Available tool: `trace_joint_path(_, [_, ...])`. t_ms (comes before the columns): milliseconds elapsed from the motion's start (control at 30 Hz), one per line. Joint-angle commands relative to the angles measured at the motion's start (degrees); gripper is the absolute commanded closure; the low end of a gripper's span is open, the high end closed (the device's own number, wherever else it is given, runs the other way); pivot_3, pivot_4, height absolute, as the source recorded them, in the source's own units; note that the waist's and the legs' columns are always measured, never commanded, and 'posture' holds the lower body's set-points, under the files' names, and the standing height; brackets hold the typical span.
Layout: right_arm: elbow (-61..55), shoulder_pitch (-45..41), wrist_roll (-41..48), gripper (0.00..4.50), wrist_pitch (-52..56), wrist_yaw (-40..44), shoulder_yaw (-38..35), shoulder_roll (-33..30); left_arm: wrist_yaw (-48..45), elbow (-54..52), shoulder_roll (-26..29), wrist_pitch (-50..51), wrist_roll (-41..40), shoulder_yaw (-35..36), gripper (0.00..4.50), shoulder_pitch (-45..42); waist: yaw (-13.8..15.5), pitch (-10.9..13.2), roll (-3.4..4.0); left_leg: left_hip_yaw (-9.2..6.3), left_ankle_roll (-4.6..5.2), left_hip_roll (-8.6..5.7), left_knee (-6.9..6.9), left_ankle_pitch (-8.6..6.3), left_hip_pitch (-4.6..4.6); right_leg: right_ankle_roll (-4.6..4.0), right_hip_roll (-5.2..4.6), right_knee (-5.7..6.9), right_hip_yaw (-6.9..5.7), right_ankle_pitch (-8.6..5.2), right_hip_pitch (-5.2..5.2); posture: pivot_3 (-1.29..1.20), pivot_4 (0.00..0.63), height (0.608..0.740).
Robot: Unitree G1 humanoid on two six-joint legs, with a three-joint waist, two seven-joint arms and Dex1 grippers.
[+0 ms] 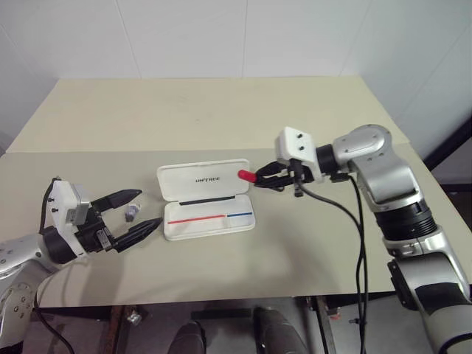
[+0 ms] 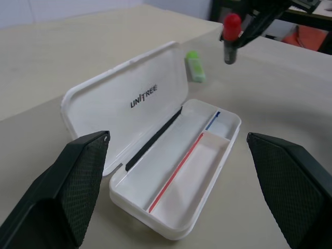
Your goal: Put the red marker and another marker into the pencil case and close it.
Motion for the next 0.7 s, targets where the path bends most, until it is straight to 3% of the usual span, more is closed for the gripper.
trace_joint_path(33, [-4.96, -0.12, -2.46, 3.19, 3.29, -3.66, 5.26, 2.24, -3.47, 1.5, 2.06, -2.2, 0.47, 3.31, 0.0, 0.7, 0.02, 0.0, 0.0, 0.03, -0.01, 0.04, -0.01, -0.01, -0.01, -0.04, 0.02, 0.0, 0.0, -0.02, -0.04, 0.0, 0.15, 0.74])
trace_joint_path(433, [-4.45, -7.24, -12.61, 3.19, 4.41, -12.89, 19.6, 13.52, -7.93, 3.83, 4.35, -2.89, 0.69, 6.59, 0.0, 2.64, 0.01, 0.0, 0.0, 0.04, -0.12, 0.28, -0.17, -0.12, -0.11, -0.12, 0.15, 0.02, -0.08, -0.07, -0.25, 0.0, 0.15, 0.74])
trace_joint_path(700, [2.93, -10.58, -23.14, 3.19, 0.32, -15.33, 27.33, 14.82, -6.75, 1.99, 3.4, -2.68, 0.26, 7.45, 0.0, 4.44, 0.05, -0.02, -0.03, 0.05, -0.22, 0.38, -0.21, -0.28, -0.14, -0.23, 0.24, 0.06, -0.14, -0.13, -0.35, 0.0, 0.15, 0.74])
